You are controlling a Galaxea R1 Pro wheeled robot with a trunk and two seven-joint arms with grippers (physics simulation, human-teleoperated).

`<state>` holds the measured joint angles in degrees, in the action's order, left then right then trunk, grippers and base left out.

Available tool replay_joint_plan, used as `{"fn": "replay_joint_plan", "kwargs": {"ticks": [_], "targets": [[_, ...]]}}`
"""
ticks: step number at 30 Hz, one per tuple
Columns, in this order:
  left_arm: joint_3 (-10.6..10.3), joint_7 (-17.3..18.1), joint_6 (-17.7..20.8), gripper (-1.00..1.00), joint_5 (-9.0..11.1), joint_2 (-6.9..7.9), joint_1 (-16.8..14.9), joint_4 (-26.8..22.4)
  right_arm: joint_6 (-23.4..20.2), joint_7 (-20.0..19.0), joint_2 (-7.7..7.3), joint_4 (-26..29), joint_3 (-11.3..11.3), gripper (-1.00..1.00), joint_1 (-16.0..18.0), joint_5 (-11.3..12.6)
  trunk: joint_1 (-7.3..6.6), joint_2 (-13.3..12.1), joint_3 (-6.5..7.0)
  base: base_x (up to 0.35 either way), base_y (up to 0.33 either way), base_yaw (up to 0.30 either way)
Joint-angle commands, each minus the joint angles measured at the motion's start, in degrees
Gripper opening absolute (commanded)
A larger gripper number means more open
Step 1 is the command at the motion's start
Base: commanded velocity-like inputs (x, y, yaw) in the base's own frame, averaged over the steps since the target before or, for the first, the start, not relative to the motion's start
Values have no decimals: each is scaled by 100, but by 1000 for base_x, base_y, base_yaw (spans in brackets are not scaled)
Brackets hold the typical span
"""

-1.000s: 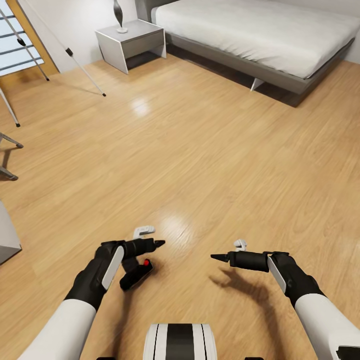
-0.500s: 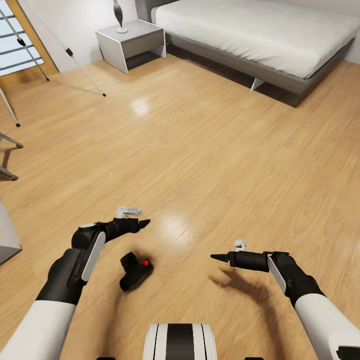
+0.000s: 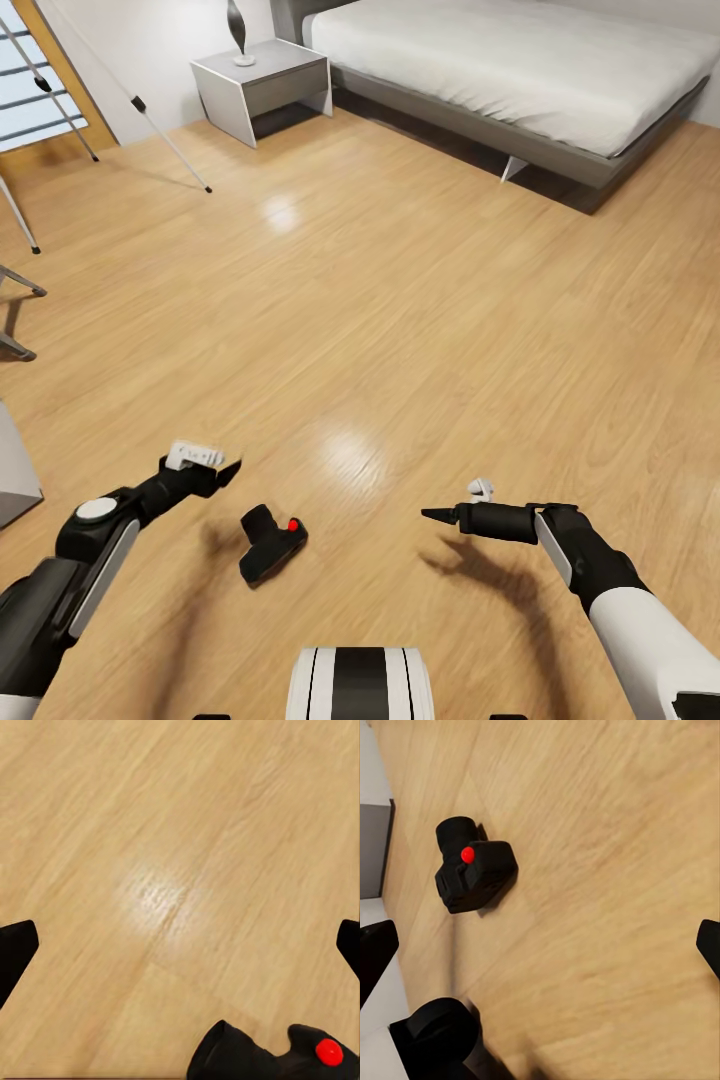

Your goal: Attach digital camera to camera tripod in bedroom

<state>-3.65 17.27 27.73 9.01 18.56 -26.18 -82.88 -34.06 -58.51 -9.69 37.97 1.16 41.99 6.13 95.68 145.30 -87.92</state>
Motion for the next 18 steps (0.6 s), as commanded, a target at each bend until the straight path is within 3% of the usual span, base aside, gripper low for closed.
{"fn": "replay_joint_plan", "kwargs": {"ticks": [1, 6, 9, 16, 17, 18], "targets": [[-4, -12, -112, 100, 57, 17, 70, 44, -39, 2, 0, 0, 3, 100, 2, 28, -1, 1, -3, 0, 0, 0], [-4, -24, -767, 100, -19, 52, 342, 388, -39, 43, 1, 0, 4, 100, 2, 28, -1, 1, -3, 0, 0, 0], [-4, -43, -1270, 100, -320, 59, 513, 724, -39, 71, 2, 0, 5, 100, 2, 28, -1, 1, -3, 0, 0, 0], [-10, -66, -2218, 100, -1238, -16, 685, 1474, -39, 164, 4, 0, 2, 100, 2, 28, -1, 1, -3, 0, 0, 0], [-12, -64, -2567, 100, -1601, -88, 716, 1955, -39, 231, 4, 0, 1, 100, 2, 28, -1, 1, -3, 0, 0, 0], [-12, -54, -2686, 100, -1706, -123, 724, 2170, -39, 261, 7, 0, 1, 100, 2, 28, -1, 1, -3, 0, 0, 0]]}}
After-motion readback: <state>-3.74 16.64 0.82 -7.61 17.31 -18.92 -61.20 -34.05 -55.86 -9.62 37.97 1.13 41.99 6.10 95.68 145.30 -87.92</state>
